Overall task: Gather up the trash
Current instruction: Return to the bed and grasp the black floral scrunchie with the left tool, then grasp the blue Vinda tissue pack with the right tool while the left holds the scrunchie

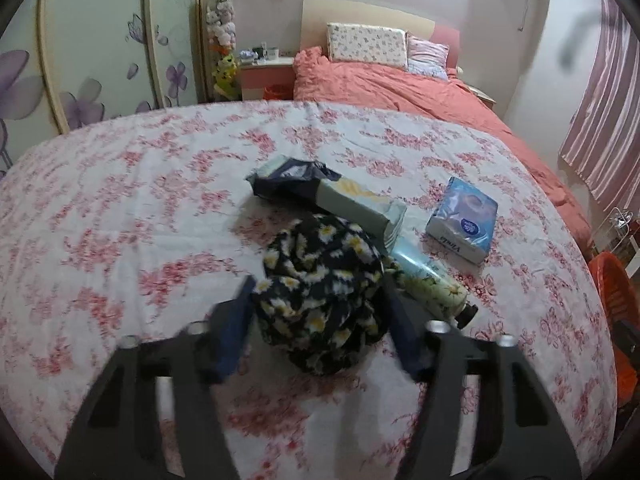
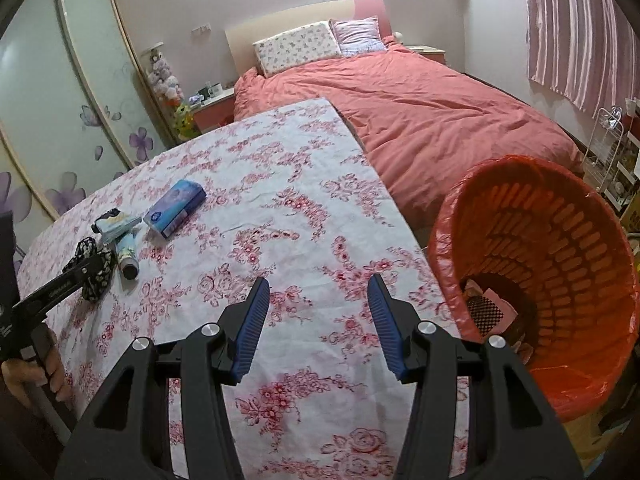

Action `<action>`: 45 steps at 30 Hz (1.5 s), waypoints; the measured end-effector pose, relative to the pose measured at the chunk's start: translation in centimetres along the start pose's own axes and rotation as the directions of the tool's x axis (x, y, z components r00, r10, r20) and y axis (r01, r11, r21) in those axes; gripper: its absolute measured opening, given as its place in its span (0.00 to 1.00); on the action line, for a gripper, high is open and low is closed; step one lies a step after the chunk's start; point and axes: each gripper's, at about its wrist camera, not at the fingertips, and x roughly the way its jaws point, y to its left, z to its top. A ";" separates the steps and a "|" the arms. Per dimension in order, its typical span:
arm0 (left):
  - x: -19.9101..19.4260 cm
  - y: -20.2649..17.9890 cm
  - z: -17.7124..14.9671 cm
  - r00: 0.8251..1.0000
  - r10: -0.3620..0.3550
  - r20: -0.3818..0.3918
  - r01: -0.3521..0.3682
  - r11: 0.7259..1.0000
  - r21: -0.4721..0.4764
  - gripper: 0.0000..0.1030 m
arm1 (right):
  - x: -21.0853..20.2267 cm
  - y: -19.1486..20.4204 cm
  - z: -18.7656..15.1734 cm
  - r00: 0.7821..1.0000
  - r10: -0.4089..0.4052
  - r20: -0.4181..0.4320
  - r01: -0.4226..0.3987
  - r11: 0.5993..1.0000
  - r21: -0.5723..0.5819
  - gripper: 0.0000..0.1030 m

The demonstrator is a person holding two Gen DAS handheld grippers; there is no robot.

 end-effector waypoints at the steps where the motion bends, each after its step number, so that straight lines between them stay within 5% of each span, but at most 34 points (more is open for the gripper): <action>1: 0.3 0.0 0.0 1.000 -0.002 -0.010 0.002 1.000 -0.001 0.29 | 0.0 0.2 0.0 1.000 0.002 -0.003 -0.002 1.000 -0.003 0.50; 4: 0.0 0.5 -0.2 1.000 0.006 -0.007 -0.006 1.000 0.004 0.23 | 0.2 0.9 -0.1 1.000 0.007 -0.007 -0.007 1.000 -0.019 0.50; 14: -1.9 6.2 -0.7 0.987 0.162 0.015 -0.162 0.987 -0.003 0.26 | 2.4 5.0 0.2 0.998 0.049 -0.033 -0.051 0.998 -0.038 0.50; 22: -1.0 8.0 -0.9 0.993 0.110 -0.032 -0.112 0.991 -0.067 0.33 | 5.7 10.7 1.9 0.995 0.076 -0.058 -0.078 0.996 -0.032 0.51; 28: -1.0 8.1 -1.0 0.995 0.095 -0.032 -0.098 0.992 -0.075 0.35 | 8.5 14.2 4.1 0.996 0.067 -0.060 -0.067 0.998 0.009 0.63; 36: -1.0 8.7 -1.0 0.998 0.061 -0.027 -0.063 0.993 -0.097 0.37 | 12.5 16.3 5.7 0.995 -0.027 -0.101 0.034 0.997 0.068 0.67; 45: -1.2 9.2 -1.1 1.000 0.023 -0.018 -0.025 0.992 -0.124 0.38 | 11.2 15.4 4.9 0.992 -0.067 -0.109 0.065 0.998 -0.025 0.54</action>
